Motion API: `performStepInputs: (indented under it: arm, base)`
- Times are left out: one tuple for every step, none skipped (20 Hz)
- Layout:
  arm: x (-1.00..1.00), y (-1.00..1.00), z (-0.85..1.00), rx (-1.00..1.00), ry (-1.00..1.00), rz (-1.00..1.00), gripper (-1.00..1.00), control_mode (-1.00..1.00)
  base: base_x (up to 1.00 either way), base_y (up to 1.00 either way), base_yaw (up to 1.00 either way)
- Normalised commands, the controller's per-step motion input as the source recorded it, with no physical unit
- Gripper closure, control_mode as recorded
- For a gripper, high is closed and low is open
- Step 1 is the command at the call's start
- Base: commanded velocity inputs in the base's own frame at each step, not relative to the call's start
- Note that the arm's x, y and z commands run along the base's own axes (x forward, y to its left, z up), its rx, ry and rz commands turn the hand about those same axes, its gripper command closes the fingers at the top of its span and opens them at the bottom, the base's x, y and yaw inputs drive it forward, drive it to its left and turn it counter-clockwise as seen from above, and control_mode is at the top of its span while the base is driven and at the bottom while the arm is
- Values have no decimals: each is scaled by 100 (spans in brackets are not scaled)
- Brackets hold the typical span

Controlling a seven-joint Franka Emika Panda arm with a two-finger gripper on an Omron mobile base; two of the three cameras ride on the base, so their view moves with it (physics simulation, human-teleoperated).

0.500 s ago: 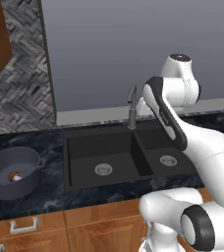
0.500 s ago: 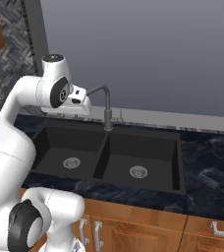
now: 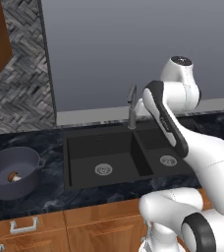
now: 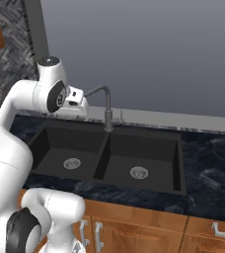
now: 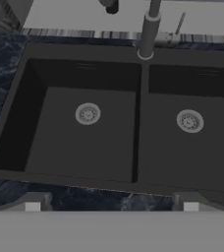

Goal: Dump the mushroom from the pot into the sink. Then turn on the water and wash the mushroom. Then turn off the water and put the mushroom back in the pot.

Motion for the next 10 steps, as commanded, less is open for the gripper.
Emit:
performStepInputs:
  arm:
    - [0,25,-17,11,0,0,-100,-100]
    - [0,31,-16,10,0,2,-100,-100]
    - [0,38,-15,11,0,3,-100,-100]
    - [0,40,-14,13,5,3,-100,-100]
    - [0,44,-14,15,11,3,-100,-100]
    - [0,45,-9,15,12,2,-100,-100]
    - [0,49,-4,9,7,1,-100,-100]
    - [0,50,-4,7,7,1,-100,-100]
    - [0,48,-4,5,7,0,-100,-100]
    - [0,47,-5,1,5,0,-100,-100]
  base:
    - [0,0,0]
    - [0,0,0]
    - [0,0,0]
    - [0,0,0]
    - [0,0,0]
    - [0,0,0]
    - [0,0,0]
    - [0,0,0]
    - [0,0,0]
    - [0,0,0]
